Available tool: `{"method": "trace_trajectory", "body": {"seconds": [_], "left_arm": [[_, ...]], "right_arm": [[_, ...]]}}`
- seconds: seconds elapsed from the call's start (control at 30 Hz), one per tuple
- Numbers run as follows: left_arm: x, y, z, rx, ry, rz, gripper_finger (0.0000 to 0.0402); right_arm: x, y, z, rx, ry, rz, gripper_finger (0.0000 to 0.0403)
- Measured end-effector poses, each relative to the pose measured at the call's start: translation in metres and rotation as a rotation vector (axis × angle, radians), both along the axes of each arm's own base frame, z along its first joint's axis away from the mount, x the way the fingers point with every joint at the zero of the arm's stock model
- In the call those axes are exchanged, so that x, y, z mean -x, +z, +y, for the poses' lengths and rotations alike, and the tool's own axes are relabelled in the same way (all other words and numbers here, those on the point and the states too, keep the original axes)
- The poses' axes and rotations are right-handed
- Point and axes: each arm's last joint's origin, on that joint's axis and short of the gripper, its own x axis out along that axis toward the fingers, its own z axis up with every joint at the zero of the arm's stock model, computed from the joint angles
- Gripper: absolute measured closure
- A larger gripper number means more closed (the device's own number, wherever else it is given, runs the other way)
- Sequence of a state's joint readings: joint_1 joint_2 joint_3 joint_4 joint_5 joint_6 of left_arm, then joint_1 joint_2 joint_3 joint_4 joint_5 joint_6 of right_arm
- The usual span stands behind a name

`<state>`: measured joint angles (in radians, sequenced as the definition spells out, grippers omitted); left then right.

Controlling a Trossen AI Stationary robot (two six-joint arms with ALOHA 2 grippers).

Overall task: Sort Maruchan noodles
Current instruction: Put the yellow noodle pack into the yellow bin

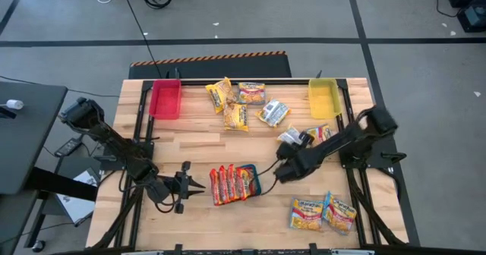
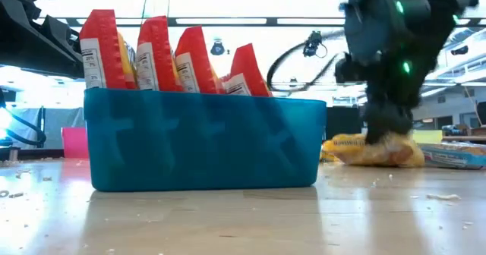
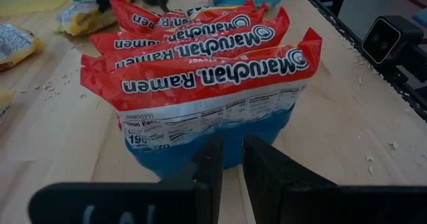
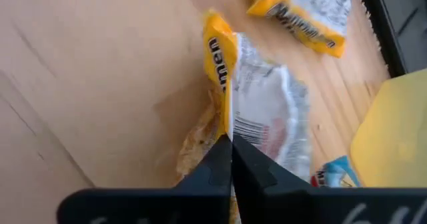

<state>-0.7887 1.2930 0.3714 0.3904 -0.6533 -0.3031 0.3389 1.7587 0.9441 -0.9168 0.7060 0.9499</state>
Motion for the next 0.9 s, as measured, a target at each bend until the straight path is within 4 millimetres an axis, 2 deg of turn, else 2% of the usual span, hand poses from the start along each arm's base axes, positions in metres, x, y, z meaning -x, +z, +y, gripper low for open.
{"method": "trace_trajectory", "body": {"seconds": [0.17,0.27,0.37,0.47,0.67,0.77,0.9], "left_arm": [[0.0,0.0,0.0,-0.001,0.0,0.0,0.034],[0.0,0.0,0.0,-0.001,-0.001,0.0,0.034],[0.0,0.0,0.0,-0.001,-0.001,0.0,0.034],[0.0,0.0,0.0,-0.001,0.0,0.0,0.034],[0.0,0.0,0.0,-0.001,0.0,0.0,0.034],[0.0,0.0,0.0,-0.002,-0.001,0.001,0.034],[0.0,0.0,0.0,-0.001,-0.001,0.001,0.034]], "right_arm": [[0.007,0.059,-0.015,-0.083,-0.027,-0.174,0.0397],[0.02,0.095,-0.03,-0.149,-0.067,-0.305,0.0398],[0.037,0.123,-0.046,-0.177,-0.127,-0.447,0.0399],[0.052,0.142,-0.061,-0.169,-0.196,-0.564,0.04],[0.067,0.157,-0.077,-0.151,-0.225,-0.625,0.04],[0.06,0.155,-0.075,-0.196,-0.161,-0.603,0.04],[0.041,0.134,-0.061,-0.321,-0.042,-0.588,0.04]]}}
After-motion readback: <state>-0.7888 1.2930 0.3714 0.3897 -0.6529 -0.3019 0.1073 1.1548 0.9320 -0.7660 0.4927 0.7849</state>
